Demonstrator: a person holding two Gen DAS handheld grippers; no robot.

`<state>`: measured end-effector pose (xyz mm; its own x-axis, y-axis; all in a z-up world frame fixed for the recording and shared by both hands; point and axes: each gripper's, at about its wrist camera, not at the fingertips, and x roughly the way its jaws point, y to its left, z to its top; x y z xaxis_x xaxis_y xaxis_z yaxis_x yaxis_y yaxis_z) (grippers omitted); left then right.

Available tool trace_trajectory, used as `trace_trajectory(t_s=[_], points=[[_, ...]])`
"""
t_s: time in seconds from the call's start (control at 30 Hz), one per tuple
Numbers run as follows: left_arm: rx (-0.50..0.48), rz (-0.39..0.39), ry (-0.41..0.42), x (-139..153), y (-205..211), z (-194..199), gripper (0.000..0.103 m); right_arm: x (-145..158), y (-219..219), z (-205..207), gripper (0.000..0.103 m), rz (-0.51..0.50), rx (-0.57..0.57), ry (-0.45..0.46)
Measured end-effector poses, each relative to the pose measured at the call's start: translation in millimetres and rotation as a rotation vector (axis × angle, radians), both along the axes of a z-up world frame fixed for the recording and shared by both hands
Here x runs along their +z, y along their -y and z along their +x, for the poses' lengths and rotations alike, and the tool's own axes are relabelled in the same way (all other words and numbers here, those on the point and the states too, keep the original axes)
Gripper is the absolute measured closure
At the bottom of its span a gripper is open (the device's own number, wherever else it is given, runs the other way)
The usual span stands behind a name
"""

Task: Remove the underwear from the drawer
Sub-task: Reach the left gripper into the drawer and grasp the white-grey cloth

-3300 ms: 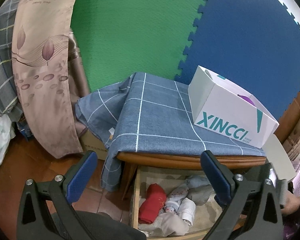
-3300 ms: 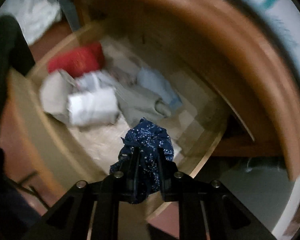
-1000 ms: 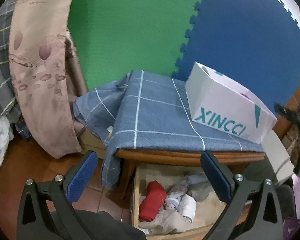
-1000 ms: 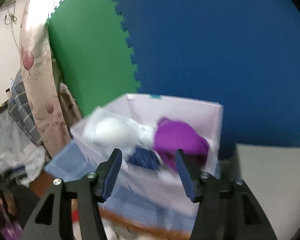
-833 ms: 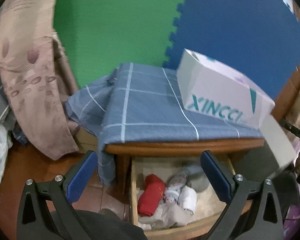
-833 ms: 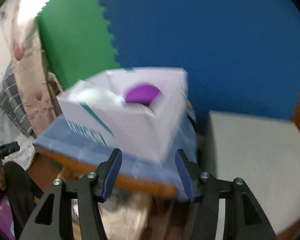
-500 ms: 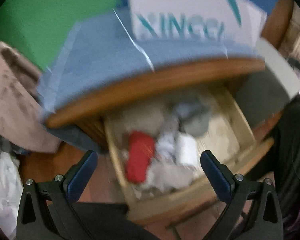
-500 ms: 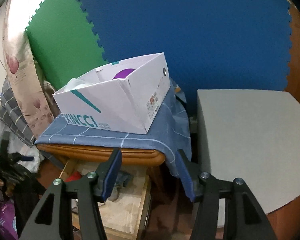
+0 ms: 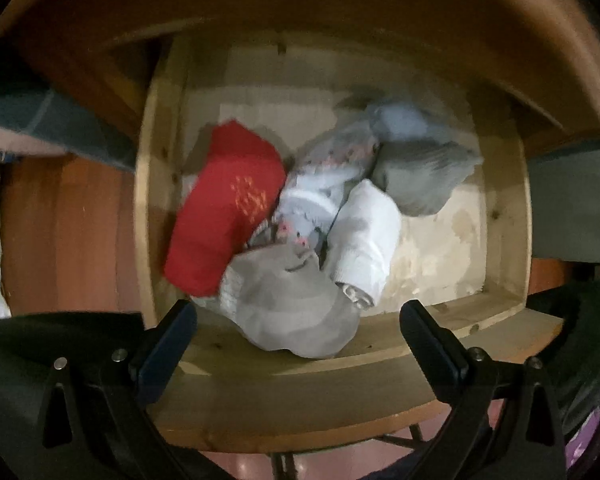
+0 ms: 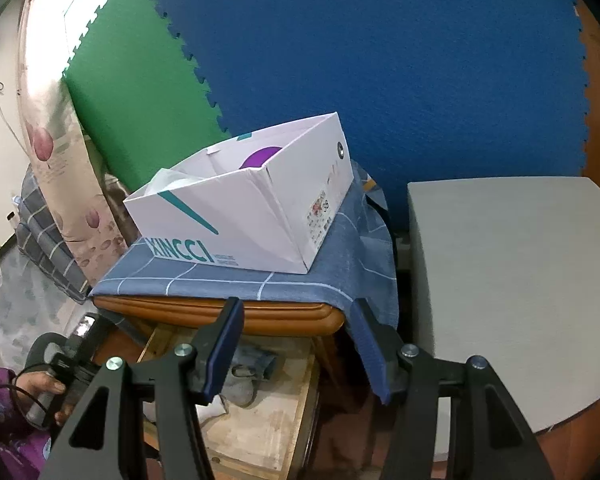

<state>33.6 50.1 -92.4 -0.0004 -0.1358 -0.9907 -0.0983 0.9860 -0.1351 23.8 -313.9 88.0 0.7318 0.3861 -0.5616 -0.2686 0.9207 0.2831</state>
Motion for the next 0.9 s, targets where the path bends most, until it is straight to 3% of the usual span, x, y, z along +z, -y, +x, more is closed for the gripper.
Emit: trace_trajectory(t_s=[0.13, 0.23, 0.37, 0.47, 0.53, 0.6, 0.73, 0.9], points=[[0.057, -0.018, -0.07, -18.1, -2.0, 2.7, 0.006, -0.1, 3.0, -0.8, 0.046, 0.017, 0.003, 0.002], [0.153, -0.09, -0.139, -37.1, -11.2, 0.2, 0.026, -0.3, 5.1, -0.3, 0.046, 0.033, 0.007, 0.0], [0.255, -0.15, -0.183, -53.7, -23.0, -5.1, 0.037, -0.7, 6.4, -0.4, 0.046, 0.042, 0.009, 0.001], [0.301, -0.17, -0.169, -54.9, -30.6, -8.4, 0.046, -0.9, 6.1, -0.3, 0.046, 0.042, 0.009, -0.001], [0.317, -0.181, -0.141, -53.4, -34.5, -10.7, 0.067, -1.0, 6.0, -0.4, 0.046, 0.041, 0.009, 0.0], [0.309, -0.188, -0.115, -50.6, -35.1, -12.2, 0.078, -1.0, 6.2, -0.5, 0.046, 0.042, 0.01, 0.001], [0.312, -0.206, -0.054, -41.0, -36.8, -18.2, 0.083, -0.8, 6.4, -0.2, 0.046, 0.043, 0.009, 0.0], [0.317, -0.281, 0.058, -9.0, -35.9, -31.2, 0.083, -3.6, 7.5, 0.8, 0.046, 0.051, 0.003, -0.007]])
